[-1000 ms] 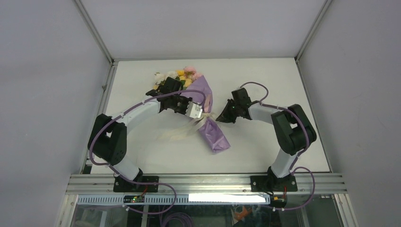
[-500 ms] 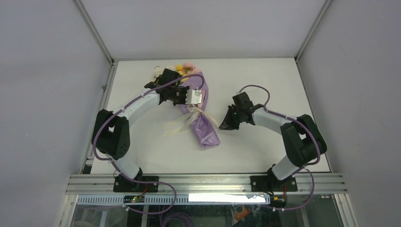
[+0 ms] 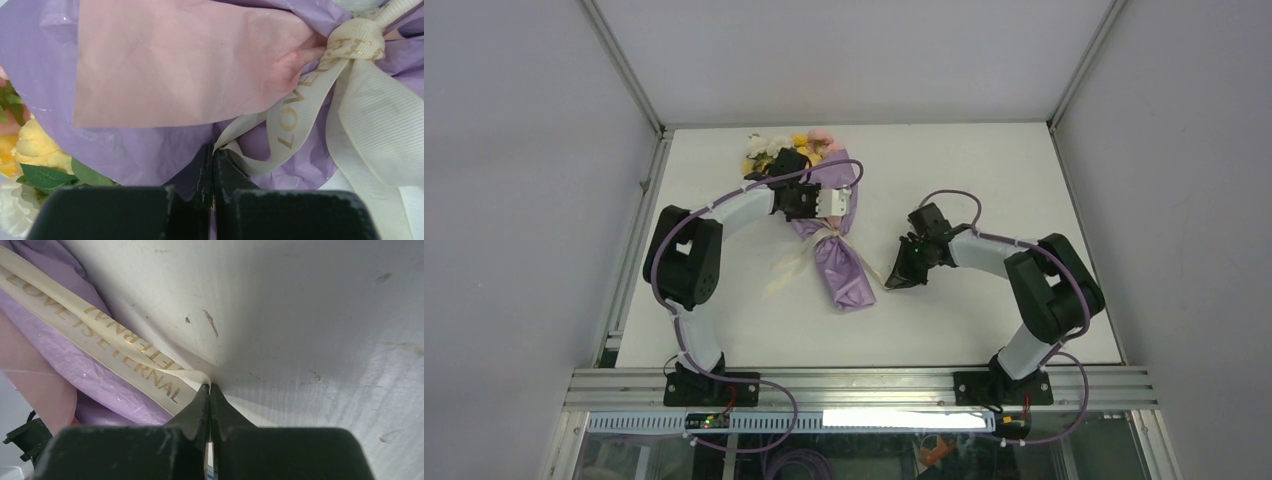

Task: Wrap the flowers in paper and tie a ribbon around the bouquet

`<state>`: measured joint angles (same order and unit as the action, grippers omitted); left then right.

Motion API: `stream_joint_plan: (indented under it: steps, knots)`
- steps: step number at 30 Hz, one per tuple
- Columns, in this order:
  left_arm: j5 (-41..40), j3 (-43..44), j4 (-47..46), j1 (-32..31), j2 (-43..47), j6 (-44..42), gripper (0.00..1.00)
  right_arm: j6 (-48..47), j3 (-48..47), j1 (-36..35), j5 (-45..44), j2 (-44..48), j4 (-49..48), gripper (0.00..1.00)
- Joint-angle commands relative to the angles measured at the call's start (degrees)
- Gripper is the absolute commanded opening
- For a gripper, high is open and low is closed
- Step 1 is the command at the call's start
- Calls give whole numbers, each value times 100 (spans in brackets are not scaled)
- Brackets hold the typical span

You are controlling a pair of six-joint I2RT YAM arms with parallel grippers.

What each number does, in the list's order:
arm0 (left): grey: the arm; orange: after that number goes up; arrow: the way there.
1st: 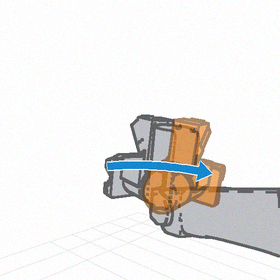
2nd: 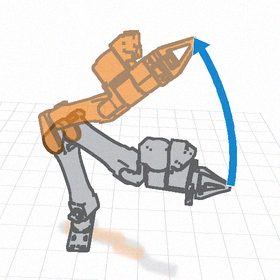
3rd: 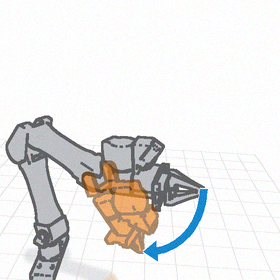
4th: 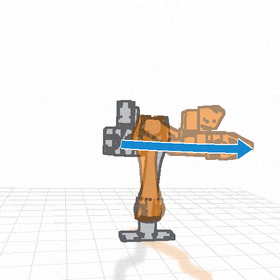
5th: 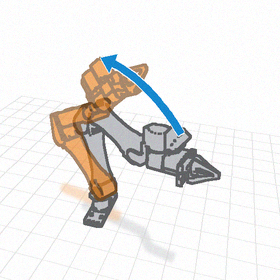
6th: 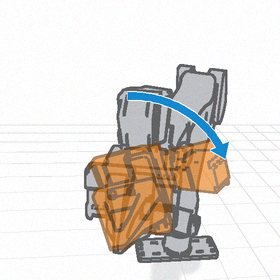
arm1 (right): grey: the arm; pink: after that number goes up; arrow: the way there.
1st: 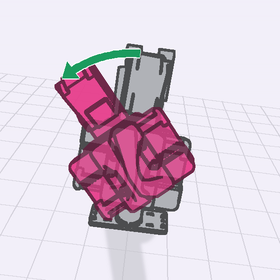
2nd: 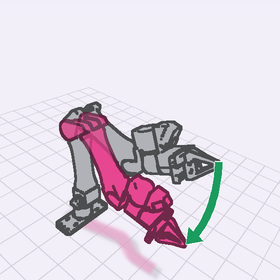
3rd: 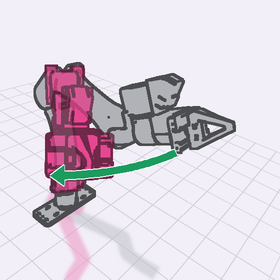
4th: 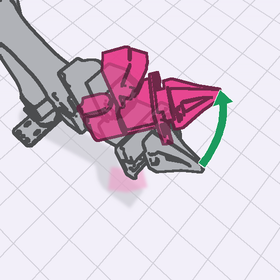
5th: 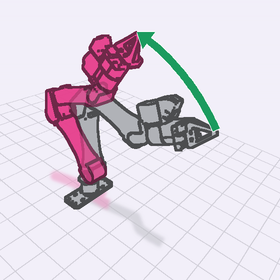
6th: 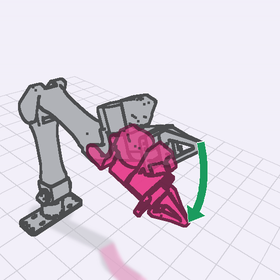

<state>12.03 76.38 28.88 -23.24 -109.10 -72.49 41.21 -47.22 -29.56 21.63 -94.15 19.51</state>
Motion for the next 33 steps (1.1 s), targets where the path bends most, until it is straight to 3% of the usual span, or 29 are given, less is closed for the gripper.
stream_joint_plan:
  steps: [1, 12, 19, 20, 22, 24, 25, 26, 28, 29, 33]
  knots:
    - [-611, 13, -513, 323, 272, 172, 0, -299, 180, -76, 52, -173, 1010, 0]
    - [-541, -86, -494, 487, 246, -228, 0, -244, 649, -80, 68, -61, 1289, 0]
    - [-115, -164, 68, 370, 794, -4, 2, -713, -240, -78, -221, 137, 1565, 0]
    - [102, -145, 459, 327, 935, 54, 16, -897, -476, -84, -326, 263, 1602, 3]
    - [587, -175, 955, 259, 1253, 131, 53, -1083, -911, -89, -334, 408, 1497, 17]
    - [1056, -223, 1364, 230, 1538, 251, 80, -1197, -1217, -92, -108, 468, 1225, 39]
    - [1219, -242, 1598, 206, 1656, 263, 96, -1254, -1344, -93, 21, 482, 1181, 55]
    - [1306, -245, 1855, 206, 1795, 264, 99, -1364, -1546, -94, 156, 483, 1205, 72]
    - [1363, -209, 2362, 230, 2118, 256, 99, -1645, -1936, -54, 329, 540, 1451, 92]
    - [1438, -177, 2593, 274, 2335, 264, 99, -1821, -2183, 28, 340, 615, 1643, 98]
    - [1939, 39, 3700, 418, 3328, 416, 99, -2166, -3102, 976, -238, 934, 2252, 99]
